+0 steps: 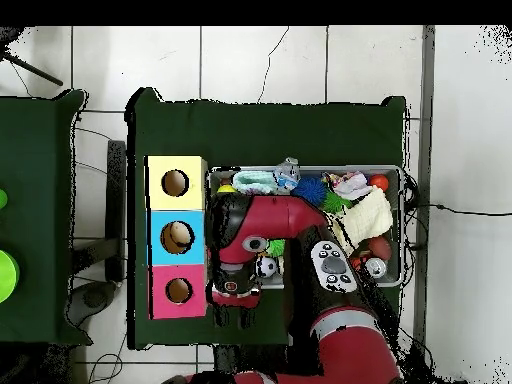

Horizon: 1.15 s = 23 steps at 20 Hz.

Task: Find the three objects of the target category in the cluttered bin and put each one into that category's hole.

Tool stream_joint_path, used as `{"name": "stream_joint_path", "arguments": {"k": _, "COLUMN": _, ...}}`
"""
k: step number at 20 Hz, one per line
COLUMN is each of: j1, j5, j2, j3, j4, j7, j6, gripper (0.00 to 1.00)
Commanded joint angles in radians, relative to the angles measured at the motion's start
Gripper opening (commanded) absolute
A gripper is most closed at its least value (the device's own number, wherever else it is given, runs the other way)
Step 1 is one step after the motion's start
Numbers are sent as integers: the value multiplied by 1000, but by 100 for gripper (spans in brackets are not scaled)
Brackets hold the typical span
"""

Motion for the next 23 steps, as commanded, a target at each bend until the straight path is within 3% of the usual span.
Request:
{"name": "stream_joint_path", "arguments": {"k": 1, "j1": 6, "j5": 25, "j2": 27, "j3": 1, "j4": 77, "j7": 103, "j6": -106, "gripper": 100}}
{"name": "stream_joint_path", "arguments": {"k": 7, "j1": 15, "j5": 14, "j2": -2, "j3": -4, "j4": 72, "j7": 101, "j6": -119, "gripper": 100}}
{"name": "stream_joint_path", "arguments": {"k": 8, "j1": 21, "j5": 6, "j2": -9, "j3": 0, "j4": 51, "j7": 98, "j6": -107, "gripper": 100}}
{"name": "stream_joint_path", "arguments": {"k": 14, "j1": 86, "j5": -91, "j2": -13, "j3": 55, "j4": -209, "j7": 47, "j6": 178, "gripper": 100}}
{"name": "stream_joint_path", "arguments": {"k": 19, "j1": 116, "j5": -109, "j2": 2, "j3": 65, "j4": -278, "j7": 30, "j6": 237, "gripper": 100}}
{"name": "stream_joint_path", "arguments": {"k": 23, "j1": 133, "j5": -113, "j2": 15, "j3": 59, "j4": -294, "j7": 28, "j6": 223, "gripper": 100}}
